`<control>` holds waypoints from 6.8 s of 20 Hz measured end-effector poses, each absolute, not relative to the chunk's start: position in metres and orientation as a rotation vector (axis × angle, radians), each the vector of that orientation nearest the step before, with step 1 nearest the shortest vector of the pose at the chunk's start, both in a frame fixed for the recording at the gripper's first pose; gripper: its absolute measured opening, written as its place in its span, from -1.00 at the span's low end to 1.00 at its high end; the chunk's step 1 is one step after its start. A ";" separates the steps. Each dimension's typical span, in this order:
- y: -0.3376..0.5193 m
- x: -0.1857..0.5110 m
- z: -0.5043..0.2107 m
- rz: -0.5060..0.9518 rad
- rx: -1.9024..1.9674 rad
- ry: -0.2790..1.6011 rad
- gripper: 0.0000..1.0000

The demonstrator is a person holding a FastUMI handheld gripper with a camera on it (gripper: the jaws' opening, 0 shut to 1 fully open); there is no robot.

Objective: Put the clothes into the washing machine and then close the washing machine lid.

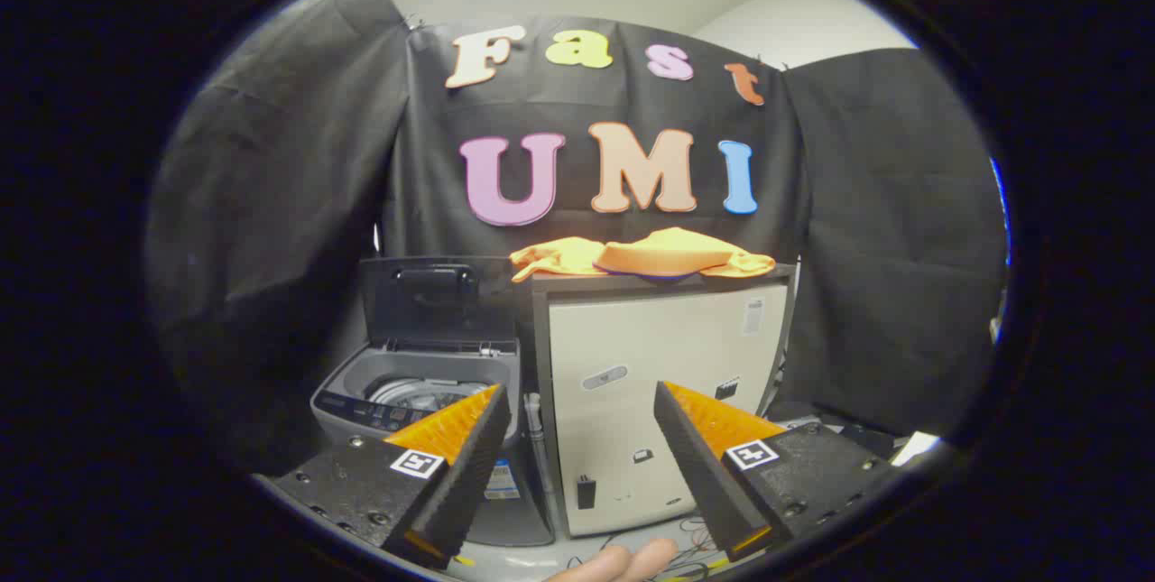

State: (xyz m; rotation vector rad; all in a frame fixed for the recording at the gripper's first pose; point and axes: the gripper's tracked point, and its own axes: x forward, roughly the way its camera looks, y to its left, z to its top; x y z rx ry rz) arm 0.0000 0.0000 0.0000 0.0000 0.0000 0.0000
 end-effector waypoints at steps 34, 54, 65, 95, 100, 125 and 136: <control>-0.034 0.125 0.008 -0.121 0.120 -0.028 0.98; -0.072 0.304 0.176 -0.109 0.178 0.047 0.92; -0.080 0.395 0.060 -0.052 0.089 0.590 0.90; 0.011 0.310 0.218 -0.119 0.134 0.182 -0.99; 0.081 0.296 0.245 -0.062 0.127 0.147 -1.00; 0.318 0.265 0.118 0.167 0.050 0.177 -0.99; 0.338 0.276 -0.015 0.164 0.092 0.282 -0.99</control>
